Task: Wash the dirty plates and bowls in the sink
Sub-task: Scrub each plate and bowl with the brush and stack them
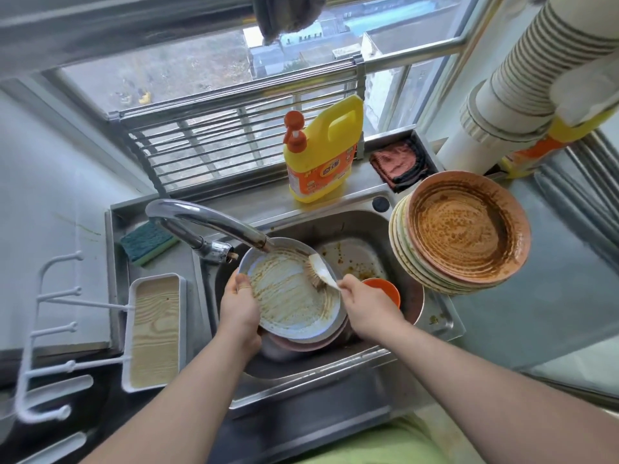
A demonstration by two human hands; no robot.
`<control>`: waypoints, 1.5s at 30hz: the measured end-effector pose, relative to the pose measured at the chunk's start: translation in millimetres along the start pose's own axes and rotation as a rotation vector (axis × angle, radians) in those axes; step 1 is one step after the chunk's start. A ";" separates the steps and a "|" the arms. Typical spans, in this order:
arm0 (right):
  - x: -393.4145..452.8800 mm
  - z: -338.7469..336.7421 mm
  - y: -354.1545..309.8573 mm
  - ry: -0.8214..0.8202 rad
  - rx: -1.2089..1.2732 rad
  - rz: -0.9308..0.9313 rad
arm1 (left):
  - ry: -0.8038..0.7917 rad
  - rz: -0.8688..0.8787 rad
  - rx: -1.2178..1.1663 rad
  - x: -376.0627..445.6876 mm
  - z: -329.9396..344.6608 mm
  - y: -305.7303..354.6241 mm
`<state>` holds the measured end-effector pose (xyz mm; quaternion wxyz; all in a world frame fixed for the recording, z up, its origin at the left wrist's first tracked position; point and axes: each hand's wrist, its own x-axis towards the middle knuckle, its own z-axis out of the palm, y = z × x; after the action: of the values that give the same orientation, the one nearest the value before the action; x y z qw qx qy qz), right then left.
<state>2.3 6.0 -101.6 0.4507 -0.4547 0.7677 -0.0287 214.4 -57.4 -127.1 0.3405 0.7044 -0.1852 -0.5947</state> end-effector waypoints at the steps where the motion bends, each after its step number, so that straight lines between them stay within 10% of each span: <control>1: 5.1 -0.7 -6.6 0.007 0.014 -0.025 | -0.036 -0.006 0.022 -2.8 3.3 -1.6; 8: -48.9 44.5 -54.9 -0.169 0.093 -0.246 | -0.108 -0.235 -0.177 21.9 5.0 -9.3; 19: -22.4 -17.4 47.0 -0.061 -0.632 -0.186 | -0.079 0.108 -0.016 4.7 7.3 4.0; 28: -41.1 27.2 17.2 -0.171 -0.482 -0.224 | -0.026 0.272 0.052 7.9 2.9 10.9; 38: 16.9 -27.3 -20.0 0.235 -0.714 -0.373 | -0.145 0.394 0.668 11.0 -12.5 11.8; 45: -19.5 18.1 16.6 -0.049 -0.567 -0.192 | -0.099 0.543 0.677 -0.8 -12.1 35.4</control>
<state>7.6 36.5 -106.9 0.3192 -0.6334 0.6876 0.1555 230.9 -78.5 -101.0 0.2253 0.6726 -0.5644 -0.4224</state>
